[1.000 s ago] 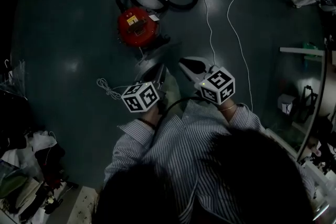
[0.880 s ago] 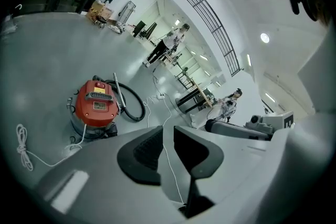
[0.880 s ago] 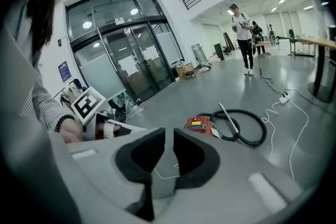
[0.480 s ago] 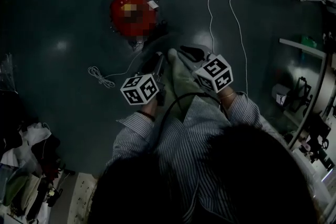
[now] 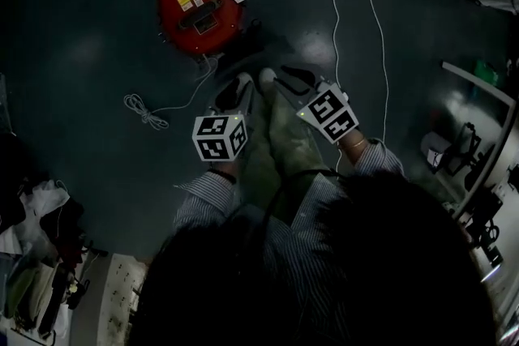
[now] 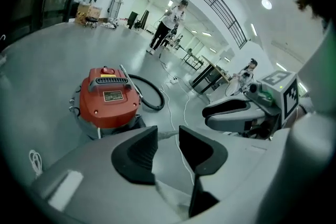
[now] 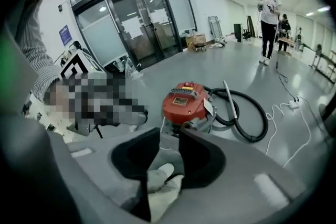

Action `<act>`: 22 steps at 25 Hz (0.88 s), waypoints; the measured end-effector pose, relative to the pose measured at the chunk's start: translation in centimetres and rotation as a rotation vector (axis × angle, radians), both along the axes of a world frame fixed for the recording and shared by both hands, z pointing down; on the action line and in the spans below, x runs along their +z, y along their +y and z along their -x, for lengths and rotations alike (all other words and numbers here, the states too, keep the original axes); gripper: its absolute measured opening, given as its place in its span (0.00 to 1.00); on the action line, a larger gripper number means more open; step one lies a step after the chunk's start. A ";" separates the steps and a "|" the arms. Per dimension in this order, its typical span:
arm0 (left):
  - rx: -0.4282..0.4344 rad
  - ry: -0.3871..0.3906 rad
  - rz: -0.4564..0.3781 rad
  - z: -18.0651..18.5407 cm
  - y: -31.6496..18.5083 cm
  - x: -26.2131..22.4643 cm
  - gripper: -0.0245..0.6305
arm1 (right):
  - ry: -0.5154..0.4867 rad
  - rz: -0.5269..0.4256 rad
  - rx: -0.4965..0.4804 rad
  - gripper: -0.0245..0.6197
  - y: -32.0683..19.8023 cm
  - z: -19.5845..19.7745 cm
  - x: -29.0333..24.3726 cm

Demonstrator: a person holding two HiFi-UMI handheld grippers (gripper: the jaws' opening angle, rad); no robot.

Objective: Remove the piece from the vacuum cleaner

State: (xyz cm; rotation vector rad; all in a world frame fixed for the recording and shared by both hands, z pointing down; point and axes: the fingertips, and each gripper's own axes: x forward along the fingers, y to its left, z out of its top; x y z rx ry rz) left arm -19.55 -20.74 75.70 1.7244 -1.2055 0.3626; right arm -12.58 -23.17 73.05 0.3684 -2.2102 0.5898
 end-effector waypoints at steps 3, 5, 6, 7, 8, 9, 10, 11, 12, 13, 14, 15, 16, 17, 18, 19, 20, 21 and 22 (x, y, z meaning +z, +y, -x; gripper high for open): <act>0.038 -0.039 0.013 0.1 0.0 3.8 0.32 | 0.032 0.017 -0.026 0.20 -0.2 -0.4 4.1; 0.054 -0.052 0.026 0.1 0.0 6.3 0.34 | 0.044 0.010 -0.045 0.20 -0.6 -0.5 6.3; 0.063 -0.065 0.029 0.0 -0.1 7.5 0.34 | 0.049 0.002 -0.055 0.20 -0.8 -0.6 7.3; 0.076 -0.083 0.031 0.0 -0.1 8.6 0.34 | 0.057 -0.006 -0.068 0.20 -1.0 -0.7 8.1; 0.090 -0.102 0.035 0.0 -0.1 9.7 0.35 | 0.071 -0.017 -0.085 0.20 -1.0 -0.8 8.9; 0.105 -0.122 0.040 0.0 -0.1 10.7 0.35 | 0.094 -0.034 -0.109 0.20 -1.1 -1.0 9.7; 0.120 -0.141 0.046 0.0 -0.1 11.7 0.35 | 0.122 -0.058 -0.140 0.20 -1.2 -1.3 10.6; 0.133 -0.161 0.052 0.0 0.0 12.6 0.36 | 0.149 -0.090 -0.177 0.20 -1.3 -1.4 11.4; 0.144 -0.183 0.055 0.1 0.0 13.5 0.36 | 0.173 -0.128 -0.220 0.20 -1.4 -1.4 12.3; 0.155 -0.204 0.056 0.2 -0.1 14.2 0.36 | 0.192 -0.164 -0.267 0.20 -1.5 -1.2 13.1; 0.169 -0.226 0.056 0.2 -0.1 14.8 0.37 | 0.207 -0.193 -0.315 0.21 -1.5 -1.0 13.8; 0.184 -0.246 0.055 0.2 -0.2 15.2 0.38 | 0.217 -0.213 -0.358 0.22 -1.4 -0.7 14.3; 0.200 -0.265 0.053 0.2 -0.3 15.5 0.38 | 0.225 -0.228 -0.395 0.23 -1.3 -0.5 14.8; 0.215 -0.282 0.051 0.1 -0.5 15.8 0.39 | 0.235 -0.243 -0.426 0.23 -1.2 -0.3 15.2; 0.227 -0.296 0.050 0.0 -0.6 16.0 0.39 | 0.248 -0.259 -0.454 0.23 -1.2 -0.3 15.6; 0.237 -0.308 0.049 0.0 -0.7 16.2 0.39 | 0.262 -0.276 -0.478 0.24 -1.2 -0.2 16.1; 0.248 -0.316 0.049 -0.1 -0.8 16.5 0.39 | 0.278 -0.290 -0.499 0.23 -1.2 -0.2 16.6; 0.260 -0.323 0.050 -0.2 -0.9 16.8 0.39 | 0.294 -0.298 -0.517 0.23 -1.1 -0.3 17.2; 0.276 -0.333 0.052 -0.2 -0.9 17.0 0.39 | 0.311 -0.297 -0.534 0.24 -0.9 -0.3 17.9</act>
